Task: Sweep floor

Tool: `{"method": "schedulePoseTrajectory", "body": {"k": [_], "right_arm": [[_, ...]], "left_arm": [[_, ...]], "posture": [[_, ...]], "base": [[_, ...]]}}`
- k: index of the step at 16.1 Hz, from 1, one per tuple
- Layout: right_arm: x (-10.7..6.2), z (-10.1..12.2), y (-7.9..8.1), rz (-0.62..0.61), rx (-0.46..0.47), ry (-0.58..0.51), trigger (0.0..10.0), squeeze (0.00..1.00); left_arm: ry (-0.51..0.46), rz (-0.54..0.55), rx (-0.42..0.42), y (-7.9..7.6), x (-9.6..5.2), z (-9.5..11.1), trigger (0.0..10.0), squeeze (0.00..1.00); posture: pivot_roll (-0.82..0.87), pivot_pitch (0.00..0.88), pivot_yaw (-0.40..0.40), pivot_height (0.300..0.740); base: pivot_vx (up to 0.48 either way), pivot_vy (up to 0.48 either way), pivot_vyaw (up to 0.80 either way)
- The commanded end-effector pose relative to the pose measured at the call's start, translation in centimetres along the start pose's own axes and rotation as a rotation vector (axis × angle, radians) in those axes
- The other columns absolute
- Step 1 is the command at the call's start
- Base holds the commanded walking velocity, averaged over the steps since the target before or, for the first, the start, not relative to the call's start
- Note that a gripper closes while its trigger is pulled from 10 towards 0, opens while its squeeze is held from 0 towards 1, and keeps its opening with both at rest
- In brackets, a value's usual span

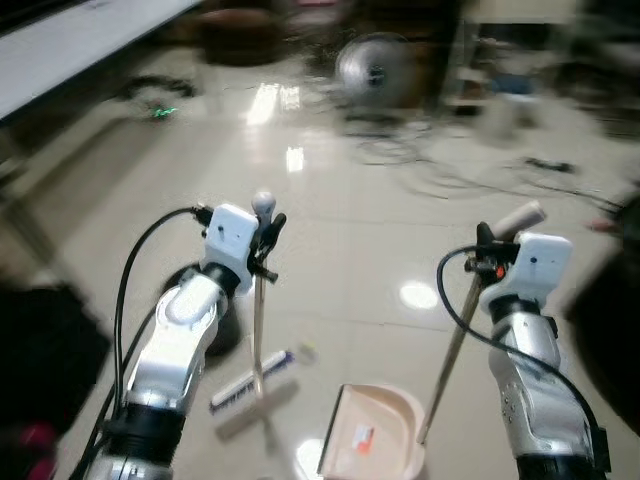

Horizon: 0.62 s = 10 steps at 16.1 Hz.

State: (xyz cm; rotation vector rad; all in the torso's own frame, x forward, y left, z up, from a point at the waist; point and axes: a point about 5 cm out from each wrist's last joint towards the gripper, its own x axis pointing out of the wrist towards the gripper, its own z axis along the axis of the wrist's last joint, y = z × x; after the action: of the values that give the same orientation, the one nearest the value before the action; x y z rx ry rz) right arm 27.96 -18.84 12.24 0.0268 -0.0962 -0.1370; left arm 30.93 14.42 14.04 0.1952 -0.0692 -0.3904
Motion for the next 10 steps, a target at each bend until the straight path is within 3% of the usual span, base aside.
{"method": "schedulePoseTrajectory", "body": {"k": [1, 10], "right_arm": [[0.35, 1.23, 0.14, 0.009, -0.007, -0.048, 10.0, 0.0], [0.59, 1.36, 0.62, 0.053, -0.017, -0.045, 10.0, 0.0]], "left_arm": [[-0.056, 0.011, 0.021, 0.32, 0.42, 1.11, 10.0, 0.0], [-0.06, 0.044, 0.025, 0.5, 0.12, 0.81, 10.0, 0.0]], "posture": [[0.03, 0.0, 0.045, 0.74], [0.03, 0.0, 0.03, 0.74]], "base": [[0.364, 0.0, 0.0], [0.371, 0.0, 0.0]]}}
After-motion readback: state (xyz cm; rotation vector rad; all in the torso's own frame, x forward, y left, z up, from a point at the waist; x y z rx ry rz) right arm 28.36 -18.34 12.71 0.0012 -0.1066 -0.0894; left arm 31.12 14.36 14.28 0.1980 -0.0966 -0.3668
